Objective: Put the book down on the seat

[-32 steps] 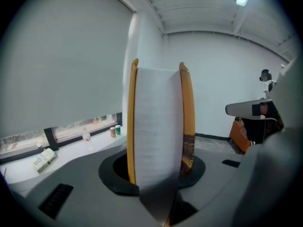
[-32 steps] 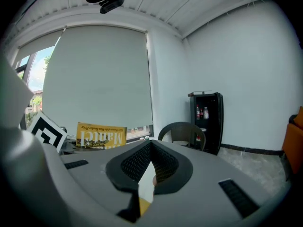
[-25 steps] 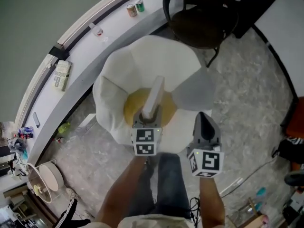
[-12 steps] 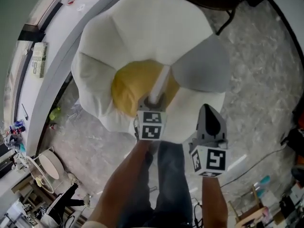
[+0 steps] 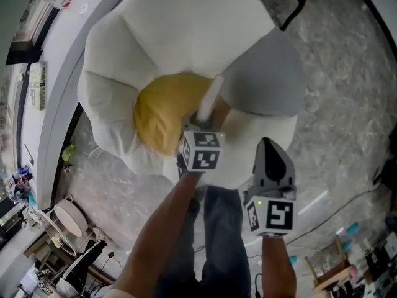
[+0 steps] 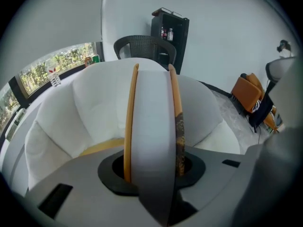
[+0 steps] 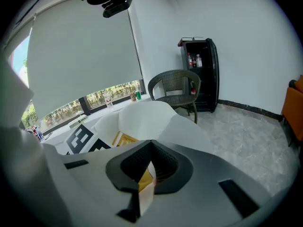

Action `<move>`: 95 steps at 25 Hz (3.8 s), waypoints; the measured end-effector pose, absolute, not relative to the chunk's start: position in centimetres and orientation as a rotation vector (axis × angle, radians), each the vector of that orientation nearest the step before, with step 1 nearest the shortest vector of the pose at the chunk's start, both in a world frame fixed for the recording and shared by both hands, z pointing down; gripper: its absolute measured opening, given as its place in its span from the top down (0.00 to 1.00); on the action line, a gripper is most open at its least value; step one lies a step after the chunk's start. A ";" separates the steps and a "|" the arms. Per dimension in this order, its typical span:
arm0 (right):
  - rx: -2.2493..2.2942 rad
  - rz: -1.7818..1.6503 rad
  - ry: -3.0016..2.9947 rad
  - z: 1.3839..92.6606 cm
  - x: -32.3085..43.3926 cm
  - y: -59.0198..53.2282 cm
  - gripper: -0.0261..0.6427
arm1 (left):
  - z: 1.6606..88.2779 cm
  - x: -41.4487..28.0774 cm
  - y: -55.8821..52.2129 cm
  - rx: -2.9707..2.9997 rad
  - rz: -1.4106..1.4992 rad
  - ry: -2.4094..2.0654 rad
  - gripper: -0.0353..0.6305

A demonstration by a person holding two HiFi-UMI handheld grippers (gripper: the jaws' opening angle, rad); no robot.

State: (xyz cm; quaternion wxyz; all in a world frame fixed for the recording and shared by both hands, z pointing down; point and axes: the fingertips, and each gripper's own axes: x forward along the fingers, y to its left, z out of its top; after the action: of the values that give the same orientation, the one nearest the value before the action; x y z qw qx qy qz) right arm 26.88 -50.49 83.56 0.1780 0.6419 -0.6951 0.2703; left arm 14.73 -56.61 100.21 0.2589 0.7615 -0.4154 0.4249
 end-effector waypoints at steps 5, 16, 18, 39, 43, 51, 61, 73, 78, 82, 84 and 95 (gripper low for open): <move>1.841 0.792 -1.953 84.0 28.0 -50.5 0.96 | 101.0 14.9 -57.1 2.037 1.182 -1.117 0.72; 1.861 0.798 -1.948 84.4 28.8 -50.9 0.96 | 99.4 17.9 -57.4 2.078 1.003 -1.037 0.70; 1.866 0.799 -1.947 84.3 29.1 -50.8 0.96 | 99.4 18.3 -57.1 2.071 0.994 -1.027 0.70; 1.922 0.761 -1.936 81.6 29.2 -50.0 0.96 | 93.7 18.7 -55.0 2.139 0.852 -1.041 0.70; 1.949 0.798 -1.954 79.5 28.4 -50.0 0.96 | 91.1 17.4 -54.9 2.139 0.810 -1.073 0.73; 1.970 0.677 -2.002 72.6 26.1 -50.8 0.96 | 82.9 14.5 -55.4 2.217 0.757 -1.183 0.94; 2.024 0.504 -2.118 56.7 21.0 -51.0 0.96 | 62.0 8.9 -56.1 2.431 0.528 -1.325 0.94; 2.045 0.035 -2.277 35.5 11.9 -47.6 0.96 | 36.7 -0.9 -52.3 2.614 0.123 -1.577 0.94; 2.053 -0.082 -2.348 29.6 8.8 -45.2 0.96 | 31.5 -5.2 -49.6 2.673 0.110 -1.641 0.94; 2.078 -0.111 -2.374 26.0 7.6 -43.4 0.96 | 28.5 -8.0 -48.1 2.681 0.082 -1.680 0.94; 2.080 -0.161 -2.392 24.4 7.0 -42.8 0.96 | 27.1 -8.9 -47.7 2.698 0.055 -1.703 0.94; 2.032 -0.227 -2.374 24.1 4.9 -39.8 0.96 | 26.8 -9.3 -44.8 2.745 -0.014 -1.660 0.94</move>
State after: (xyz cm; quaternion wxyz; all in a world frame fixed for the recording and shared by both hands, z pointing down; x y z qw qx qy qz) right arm 4.89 -39.79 24.06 0.0044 0.6486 -0.7576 -0.0724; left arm -9.26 -44.76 26.77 -0.0333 0.8552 -0.5171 -0.0044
